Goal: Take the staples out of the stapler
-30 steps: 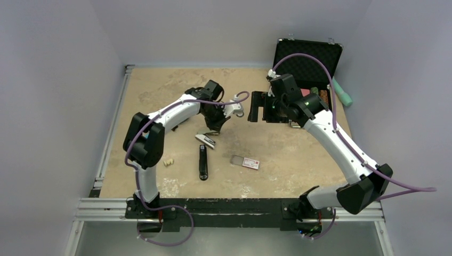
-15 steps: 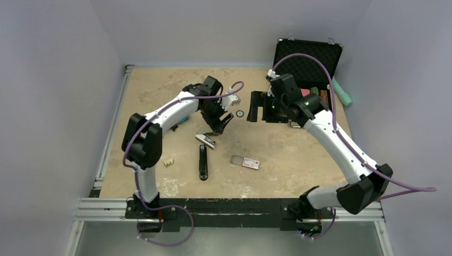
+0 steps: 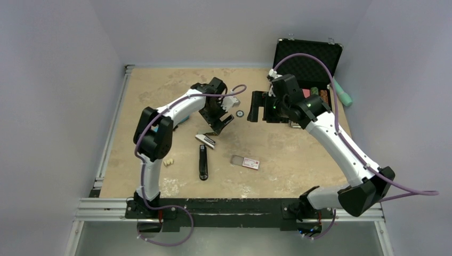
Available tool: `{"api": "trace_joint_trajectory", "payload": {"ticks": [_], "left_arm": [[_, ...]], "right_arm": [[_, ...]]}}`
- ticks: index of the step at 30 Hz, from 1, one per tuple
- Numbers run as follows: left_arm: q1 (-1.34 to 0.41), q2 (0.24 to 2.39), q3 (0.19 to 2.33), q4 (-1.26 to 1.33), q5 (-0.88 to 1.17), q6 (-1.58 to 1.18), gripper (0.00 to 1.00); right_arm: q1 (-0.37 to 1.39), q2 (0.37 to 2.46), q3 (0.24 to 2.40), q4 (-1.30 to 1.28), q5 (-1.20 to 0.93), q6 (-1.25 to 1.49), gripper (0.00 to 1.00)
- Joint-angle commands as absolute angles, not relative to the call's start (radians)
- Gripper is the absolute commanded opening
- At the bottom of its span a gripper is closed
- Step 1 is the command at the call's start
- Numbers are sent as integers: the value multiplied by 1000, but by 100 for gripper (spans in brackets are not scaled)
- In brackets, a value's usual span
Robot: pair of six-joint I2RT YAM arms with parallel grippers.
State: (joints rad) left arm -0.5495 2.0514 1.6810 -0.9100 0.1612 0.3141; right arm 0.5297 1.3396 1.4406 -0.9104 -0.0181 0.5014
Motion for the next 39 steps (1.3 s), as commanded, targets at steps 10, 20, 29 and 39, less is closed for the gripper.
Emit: {"api": "trace_joint_trajectory", "payload": {"ticks": [10,20,29,39], "left_arm": [[-547,2140,1736,-956,109,278,82],[-552,2178,1739,-950,134,266,59],[-552,2145,1749,-949,143,217,0],[-551,2017,1757,-978,44,84,0]], "right_arm": [[528,1343,1446,-875,-18,494,99],[528,1375,1453,-864,-26,491,98],[529,1391,1468,-853,-38,494,98],[525,1370,1478,-800,-50,545,98]]}}
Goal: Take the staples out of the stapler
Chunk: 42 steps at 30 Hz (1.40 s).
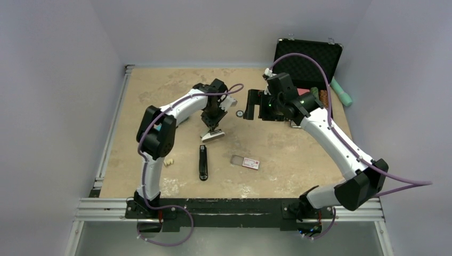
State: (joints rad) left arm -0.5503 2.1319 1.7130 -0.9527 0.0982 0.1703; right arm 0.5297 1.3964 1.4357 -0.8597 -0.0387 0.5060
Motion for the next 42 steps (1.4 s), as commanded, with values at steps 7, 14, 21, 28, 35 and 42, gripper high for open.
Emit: {"api": "trace_joint_trajectory", "payload": {"ticks": [7,14,21,28,35,42], "left_arm": [[-552,1930,1787,-1039,40,18,0],[-552,1899,1837,-1125,144,-112,0],[-552,1865,1843,-1124,280,-258,0],[-551,1860,1859,-1130,347,-333,0],[-554,1873,1890,-1133,391,-367,0],[-553,1865,1891,-1115,443,-395,0]], "right_arm": [[431,1257,1399,-690,-78,651,97],[258,1153,1118,-388,-420,771,95],[257,1141,960,-131,-558,868,98],[281,1192,870,100,-602,946,99],[429,1324,941,124,-562,951,99],[428,1339,947,132,-540,953,99]]}}
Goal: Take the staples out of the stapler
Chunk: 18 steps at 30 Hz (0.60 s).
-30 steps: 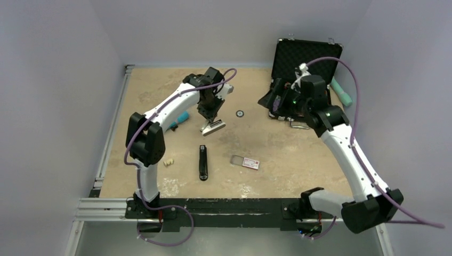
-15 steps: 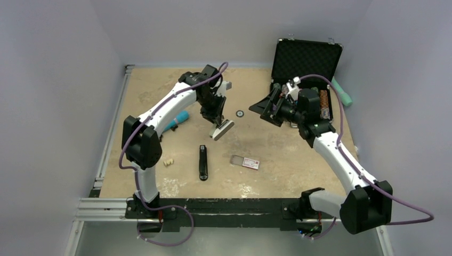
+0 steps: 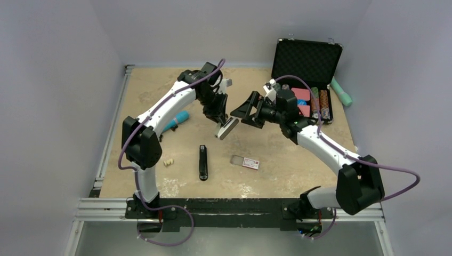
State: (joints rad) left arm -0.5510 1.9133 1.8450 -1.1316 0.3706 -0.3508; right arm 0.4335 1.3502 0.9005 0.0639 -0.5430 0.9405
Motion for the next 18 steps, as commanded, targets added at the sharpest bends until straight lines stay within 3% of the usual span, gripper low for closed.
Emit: {"api": "trace_joint_trajectory", "payload": {"ticks": [1,10,18], "left_arm": [[-554,1863,1885,-1108,451,-404,0],[-553,1855,1853,-1038,482,-481,0],[-554,1840,1818,-986,501,-517,0]], "right_arm": [[429,1344,939,143,-541,959,99],[429,1393,959,110,-515,946,96],[429,1407,985,85,-481,951,75]]}}
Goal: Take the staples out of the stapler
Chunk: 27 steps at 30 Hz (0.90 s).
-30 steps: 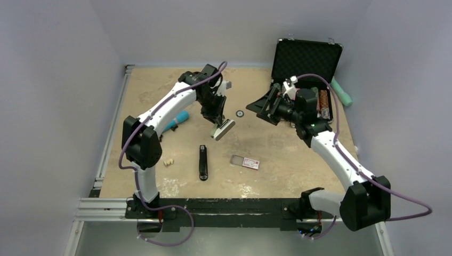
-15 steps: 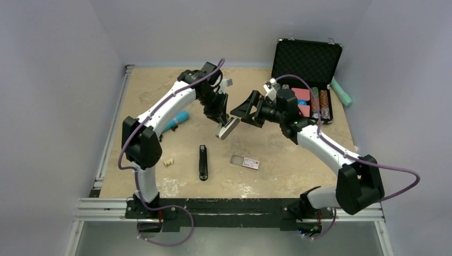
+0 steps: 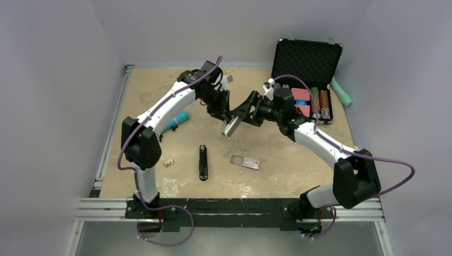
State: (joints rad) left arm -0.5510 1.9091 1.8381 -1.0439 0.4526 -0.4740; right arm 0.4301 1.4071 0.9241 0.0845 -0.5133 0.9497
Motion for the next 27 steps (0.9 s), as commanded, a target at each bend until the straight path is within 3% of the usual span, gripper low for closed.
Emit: {"api": "trace_joint_trajectory", "payload": {"ticks": [1,3,15,21,24,27], "left_arm": [[-554,1837,1806,-975,502,-523,0],[-554,1832,1785,-951,504,-544,0],[-553,1837,1685,-776,546,-688,0],[-554,1846,1661,-720,561,-737,0],[-553,1847,1651,-709,566,-742,0],[-553,1841,1627,-699,570,-748,0]], "right_arm": [[429,1410,987,81,-478,951,71],[429,1416,992,62,-471,947,65],[429,1429,963,20,-453,926,63],[429,1452,968,-42,-429,899,54],[428,1458,967,-61,-414,897,45],[428,1472,982,-79,-401,891,24]]}}
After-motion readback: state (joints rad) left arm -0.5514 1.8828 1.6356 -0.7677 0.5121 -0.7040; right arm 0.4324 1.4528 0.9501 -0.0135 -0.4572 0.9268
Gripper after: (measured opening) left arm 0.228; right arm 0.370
